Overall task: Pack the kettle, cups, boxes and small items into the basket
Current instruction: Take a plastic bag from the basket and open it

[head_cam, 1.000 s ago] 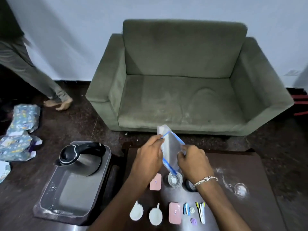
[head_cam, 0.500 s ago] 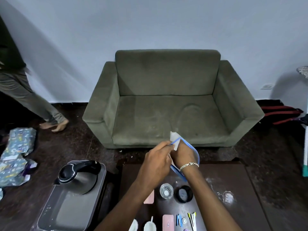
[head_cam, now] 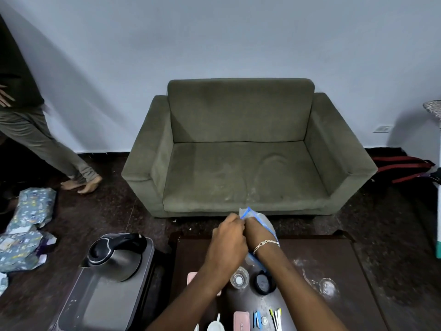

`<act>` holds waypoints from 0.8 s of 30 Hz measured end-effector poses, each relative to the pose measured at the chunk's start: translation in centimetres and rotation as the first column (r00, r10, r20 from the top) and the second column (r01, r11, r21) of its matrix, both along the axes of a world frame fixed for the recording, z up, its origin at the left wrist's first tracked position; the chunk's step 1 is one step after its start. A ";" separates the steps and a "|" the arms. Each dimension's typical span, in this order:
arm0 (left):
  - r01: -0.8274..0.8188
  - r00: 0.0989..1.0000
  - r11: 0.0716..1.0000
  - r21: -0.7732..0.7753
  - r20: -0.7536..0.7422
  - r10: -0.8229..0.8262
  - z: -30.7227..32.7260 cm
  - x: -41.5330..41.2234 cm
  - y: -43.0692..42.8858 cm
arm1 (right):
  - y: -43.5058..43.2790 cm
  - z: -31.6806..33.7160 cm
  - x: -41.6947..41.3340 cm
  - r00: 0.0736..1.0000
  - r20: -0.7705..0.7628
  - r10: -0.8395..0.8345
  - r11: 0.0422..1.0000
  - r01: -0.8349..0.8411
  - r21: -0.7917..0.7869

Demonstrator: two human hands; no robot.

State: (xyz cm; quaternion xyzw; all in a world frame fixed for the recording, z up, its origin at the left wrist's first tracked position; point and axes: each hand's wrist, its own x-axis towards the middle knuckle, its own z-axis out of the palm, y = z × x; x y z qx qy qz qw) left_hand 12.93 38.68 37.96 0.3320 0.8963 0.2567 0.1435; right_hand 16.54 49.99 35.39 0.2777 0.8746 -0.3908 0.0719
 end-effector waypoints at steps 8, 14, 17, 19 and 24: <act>-0.054 0.998 0.993 -0.110 0.010 0.056 -2.5 -0.7 -0.9 | -1.8 0.1 1.7 0.918 0.004 0.397 0.841 -0.365 0.399; -0.057 0.998 0.990 -0.126 -0.024 0.054 -3.0 -1.9 -1.6 | -2.3 -1.0 3.8 0.920 -0.336 0.202 0.900 -0.039 0.435; -0.069 0.997 0.989 -0.127 -0.026 0.066 -3.2 -2.1 -1.9 | -1.4 -0.7 4.1 0.891 -0.413 -0.187 0.959 0.257 0.120; -0.070 0.997 0.987 -0.145 -0.029 0.066 -3.5 -2.1 -2.0 | -0.4 0.1 4.4 0.872 -0.365 -0.327 0.941 0.335 -0.044; -0.047 0.999 0.989 -0.143 -0.025 0.044 -4.3 -1.9 -2.3 | 2.3 1.3 4.9 0.967 -0.198 -0.162 0.985 0.171 0.027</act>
